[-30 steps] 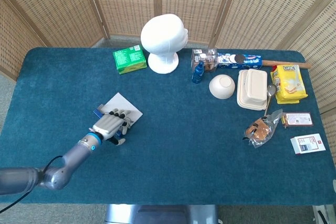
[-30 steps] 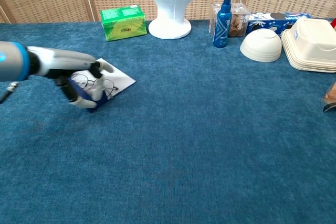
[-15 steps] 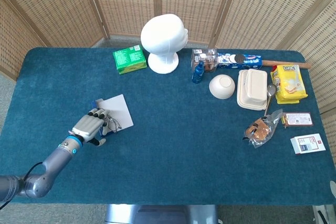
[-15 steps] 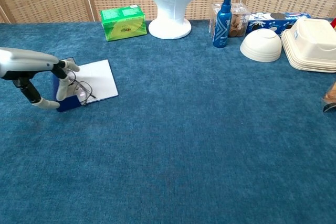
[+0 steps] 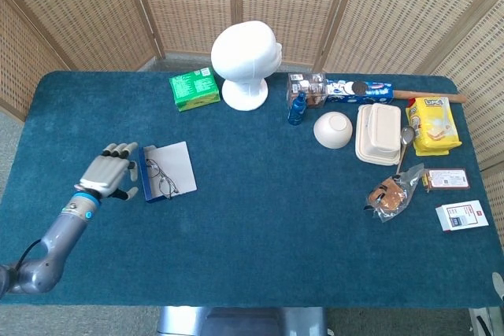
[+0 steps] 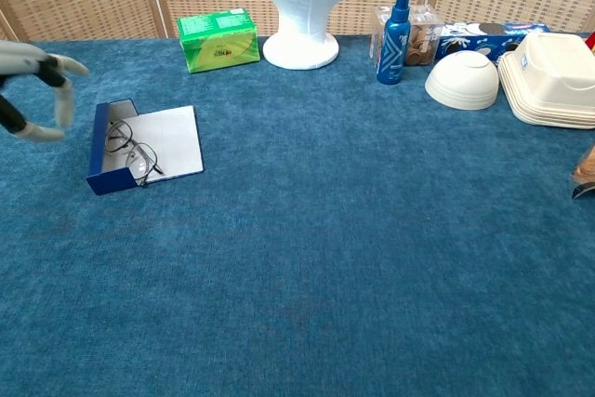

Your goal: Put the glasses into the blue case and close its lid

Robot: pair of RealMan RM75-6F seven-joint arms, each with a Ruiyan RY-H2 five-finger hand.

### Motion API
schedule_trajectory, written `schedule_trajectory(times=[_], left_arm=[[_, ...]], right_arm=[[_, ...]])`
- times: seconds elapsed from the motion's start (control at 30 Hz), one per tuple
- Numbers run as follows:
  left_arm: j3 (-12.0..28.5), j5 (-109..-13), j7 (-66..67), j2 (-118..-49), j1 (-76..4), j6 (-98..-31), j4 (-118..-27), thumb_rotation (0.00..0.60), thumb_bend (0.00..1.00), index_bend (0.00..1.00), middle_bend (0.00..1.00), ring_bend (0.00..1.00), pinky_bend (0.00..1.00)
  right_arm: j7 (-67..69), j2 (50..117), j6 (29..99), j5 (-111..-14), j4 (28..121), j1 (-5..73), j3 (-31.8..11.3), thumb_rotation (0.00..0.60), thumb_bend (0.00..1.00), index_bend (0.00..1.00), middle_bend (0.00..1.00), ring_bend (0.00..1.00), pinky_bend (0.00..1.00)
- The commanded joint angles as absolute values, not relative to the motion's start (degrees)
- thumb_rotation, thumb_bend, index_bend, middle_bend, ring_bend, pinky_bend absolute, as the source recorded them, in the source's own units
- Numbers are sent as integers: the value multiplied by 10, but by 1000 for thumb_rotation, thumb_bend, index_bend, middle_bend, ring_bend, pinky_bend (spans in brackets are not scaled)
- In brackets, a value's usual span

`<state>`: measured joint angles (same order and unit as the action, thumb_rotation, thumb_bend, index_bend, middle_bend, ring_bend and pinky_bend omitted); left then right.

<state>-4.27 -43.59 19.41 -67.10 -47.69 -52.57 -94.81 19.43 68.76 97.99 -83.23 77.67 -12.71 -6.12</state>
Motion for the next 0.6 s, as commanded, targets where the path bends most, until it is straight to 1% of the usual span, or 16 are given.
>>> schedule_trajectory(times=[0.03,0.2,0.3,0.37,0.5,0.6], left_arm=[[-43,-441,176,-648,-453,-531,-959,488,302,473,33,0,0],[-52,-436,164,-640,-430,-523,-949,487,301,478,31,0,0],[-51,-427,154,-646,-419,-513,-933,487,302,470,29,0,0],[-47,-413,147,-660,-415,-498,-906,487,302,459,27,0,0],[-36,-407,145,-675,-415,-487,-882,485,301,423,21,0,0],[-24,-395,151,-689,-422,-472,-863,479,301,366,14,0,0]], right_arm=[[195,687,977,-834,775,-124,-61,584,269,0,134,0,146],[200,689,971,-833,771,-121,-61,584,268,0,134,0,146],[201,692,966,-834,768,-119,-60,584,268,0,135,0,145],[200,693,965,-835,768,-117,-60,584,269,0,134,0,146],[199,692,968,-834,769,-118,-60,587,268,0,134,0,146],[200,692,971,-832,770,-121,-60,587,268,0,134,0,145]])
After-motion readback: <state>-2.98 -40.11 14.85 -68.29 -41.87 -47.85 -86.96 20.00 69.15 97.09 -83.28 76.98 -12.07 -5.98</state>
